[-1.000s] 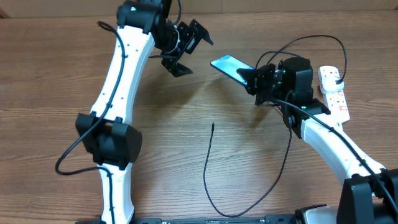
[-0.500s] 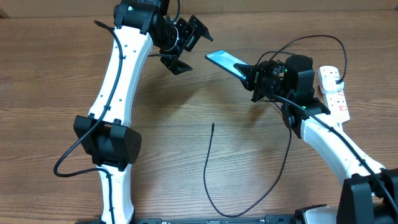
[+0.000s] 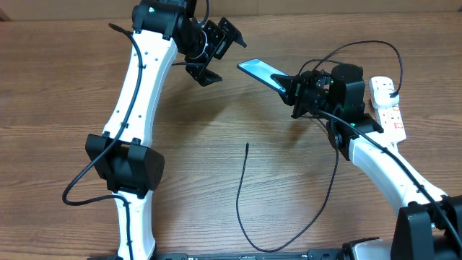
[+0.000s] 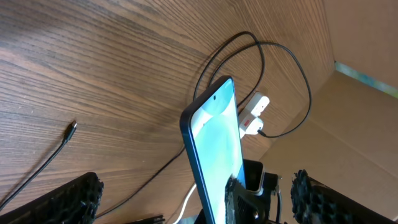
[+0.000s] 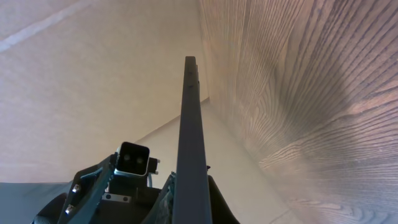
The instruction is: Plug charger to phone and switch on socket
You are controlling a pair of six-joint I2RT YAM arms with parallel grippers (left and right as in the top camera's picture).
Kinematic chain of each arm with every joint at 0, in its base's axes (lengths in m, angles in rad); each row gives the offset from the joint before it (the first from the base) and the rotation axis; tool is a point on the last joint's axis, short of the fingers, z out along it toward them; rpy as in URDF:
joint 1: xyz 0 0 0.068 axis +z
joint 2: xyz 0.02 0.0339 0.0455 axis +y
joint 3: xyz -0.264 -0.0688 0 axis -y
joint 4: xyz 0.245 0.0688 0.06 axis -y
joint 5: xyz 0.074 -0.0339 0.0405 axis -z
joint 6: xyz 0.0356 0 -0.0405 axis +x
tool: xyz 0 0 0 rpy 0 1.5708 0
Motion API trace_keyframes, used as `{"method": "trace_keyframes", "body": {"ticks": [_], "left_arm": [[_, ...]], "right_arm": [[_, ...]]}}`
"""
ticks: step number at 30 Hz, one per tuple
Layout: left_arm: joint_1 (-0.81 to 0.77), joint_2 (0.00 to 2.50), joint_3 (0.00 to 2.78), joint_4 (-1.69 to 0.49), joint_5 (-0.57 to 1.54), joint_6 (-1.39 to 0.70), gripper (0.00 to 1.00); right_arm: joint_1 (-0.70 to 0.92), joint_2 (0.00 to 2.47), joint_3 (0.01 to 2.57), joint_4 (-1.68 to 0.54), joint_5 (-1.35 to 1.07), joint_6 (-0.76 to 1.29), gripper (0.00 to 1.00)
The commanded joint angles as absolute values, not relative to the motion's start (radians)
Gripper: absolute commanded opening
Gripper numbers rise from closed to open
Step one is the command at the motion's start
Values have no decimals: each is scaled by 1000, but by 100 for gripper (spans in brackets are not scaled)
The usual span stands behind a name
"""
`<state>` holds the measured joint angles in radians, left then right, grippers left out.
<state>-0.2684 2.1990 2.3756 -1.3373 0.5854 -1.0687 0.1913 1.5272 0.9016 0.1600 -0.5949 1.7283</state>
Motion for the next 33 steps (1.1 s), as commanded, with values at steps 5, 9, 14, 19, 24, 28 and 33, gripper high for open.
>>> {"method": "trace_keyframes", "body": {"ticks": [5, 9, 14, 19, 24, 28, 33], "left_arm": [[-278, 2186, 2386, -1330, 568, -1058, 100], [-277, 2186, 2386, -1326, 566, -1058, 100], [-281, 2186, 2386, -1318, 566, -1058, 100], [-286, 2186, 2386, -1303, 566, -1061, 100], [-299, 2186, 2386, -1291, 561, -1102, 100], [-312, 2186, 2386, -1289, 518, -1157, 100], [-330, 2186, 2386, -1289, 481, -1245, 100]], "right_arm": [[189, 1523, 923, 178, -608, 1732, 4], [189, 1523, 923, 178, -609, 1733, 4], [189, 1523, 923, 179, -631, 1812, 4], [189, 1523, 923, 176, -636, 1848, 4], [191, 1523, 923, 176, -650, 1957, 4], [192, 1523, 923, 176, -650, 2008, 4], [195, 1523, 923, 176, -649, 2096, 4]]}}
